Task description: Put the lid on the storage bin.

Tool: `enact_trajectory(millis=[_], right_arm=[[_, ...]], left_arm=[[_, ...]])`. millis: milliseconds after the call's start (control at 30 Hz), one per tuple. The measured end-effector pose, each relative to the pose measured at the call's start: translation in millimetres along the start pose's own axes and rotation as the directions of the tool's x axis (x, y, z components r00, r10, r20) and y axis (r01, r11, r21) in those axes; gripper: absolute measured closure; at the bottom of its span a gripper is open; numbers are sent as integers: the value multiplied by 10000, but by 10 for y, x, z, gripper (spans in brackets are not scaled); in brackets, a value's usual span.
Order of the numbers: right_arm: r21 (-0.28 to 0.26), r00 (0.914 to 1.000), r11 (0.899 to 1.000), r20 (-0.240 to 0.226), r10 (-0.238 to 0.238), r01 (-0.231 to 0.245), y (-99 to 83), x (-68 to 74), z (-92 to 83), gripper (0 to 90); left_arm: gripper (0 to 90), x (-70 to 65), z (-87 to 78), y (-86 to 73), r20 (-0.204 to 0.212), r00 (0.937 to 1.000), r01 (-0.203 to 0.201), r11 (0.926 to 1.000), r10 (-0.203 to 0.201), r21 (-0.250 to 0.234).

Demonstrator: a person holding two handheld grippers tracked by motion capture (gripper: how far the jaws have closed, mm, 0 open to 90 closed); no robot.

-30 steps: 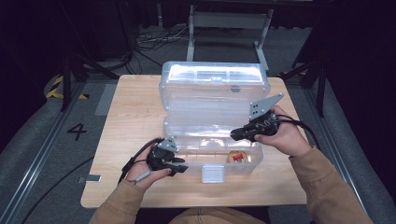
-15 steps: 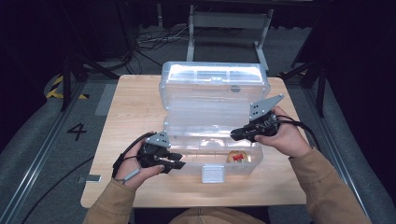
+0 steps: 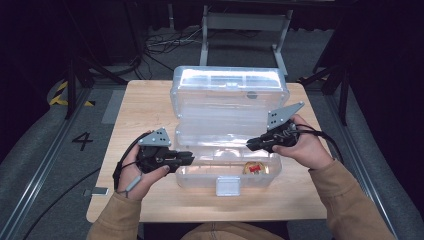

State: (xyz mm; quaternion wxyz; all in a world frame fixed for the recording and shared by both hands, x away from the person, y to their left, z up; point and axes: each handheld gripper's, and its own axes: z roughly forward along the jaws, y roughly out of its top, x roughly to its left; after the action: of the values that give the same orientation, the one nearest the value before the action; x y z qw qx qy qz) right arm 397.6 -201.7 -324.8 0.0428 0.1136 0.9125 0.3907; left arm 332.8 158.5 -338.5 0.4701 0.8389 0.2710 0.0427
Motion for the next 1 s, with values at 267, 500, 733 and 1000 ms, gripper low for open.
enact_trajectory(millis=[267,500,733,1000], right_arm=[[-13,10000,10000,26,-20,20,-8,9,-2,840],[5,10000,10000,50,-17,17,-11,20,0,840],[53,9999,10000,99,30,-31,-26,51,5,839],[125,9998,9999,216,58,-61,-47,96,15,833]], left_arm=[[808,91,-131,146,-623,9971,391,9957,-444,-841],[813,275,-149,284,-1177,9900,603,9876,-777,-1450],[819,372,-165,324,-1436,9844,753,9807,-1020,-1807],[829,435,-132,352,-1655,9789,838,9743,-1197,-2089]])
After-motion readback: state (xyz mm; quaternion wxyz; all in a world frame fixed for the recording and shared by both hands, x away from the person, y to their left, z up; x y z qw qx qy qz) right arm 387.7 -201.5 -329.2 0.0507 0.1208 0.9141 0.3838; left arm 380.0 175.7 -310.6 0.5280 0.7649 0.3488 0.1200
